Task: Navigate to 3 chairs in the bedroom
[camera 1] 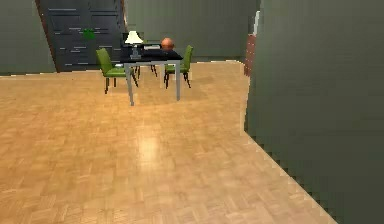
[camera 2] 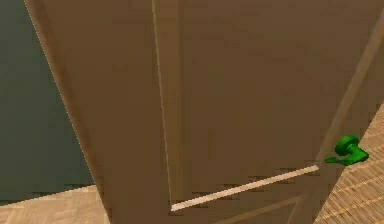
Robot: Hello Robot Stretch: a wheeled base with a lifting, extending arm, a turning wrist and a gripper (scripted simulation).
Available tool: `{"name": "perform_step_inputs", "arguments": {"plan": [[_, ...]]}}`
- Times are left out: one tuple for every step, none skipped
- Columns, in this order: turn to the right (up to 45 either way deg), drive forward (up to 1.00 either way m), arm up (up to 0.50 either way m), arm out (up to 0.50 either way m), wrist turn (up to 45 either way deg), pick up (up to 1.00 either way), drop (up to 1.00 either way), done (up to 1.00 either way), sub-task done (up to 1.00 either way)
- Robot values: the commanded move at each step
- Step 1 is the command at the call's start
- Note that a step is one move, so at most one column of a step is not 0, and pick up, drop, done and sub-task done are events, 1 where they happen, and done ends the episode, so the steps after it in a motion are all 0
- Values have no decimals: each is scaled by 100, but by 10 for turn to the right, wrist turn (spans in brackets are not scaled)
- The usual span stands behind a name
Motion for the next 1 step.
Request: {"name": "perform_step_inputs", "arguments": {"plan": [[-120,0,0,0,0,0,0,0,0]]}}
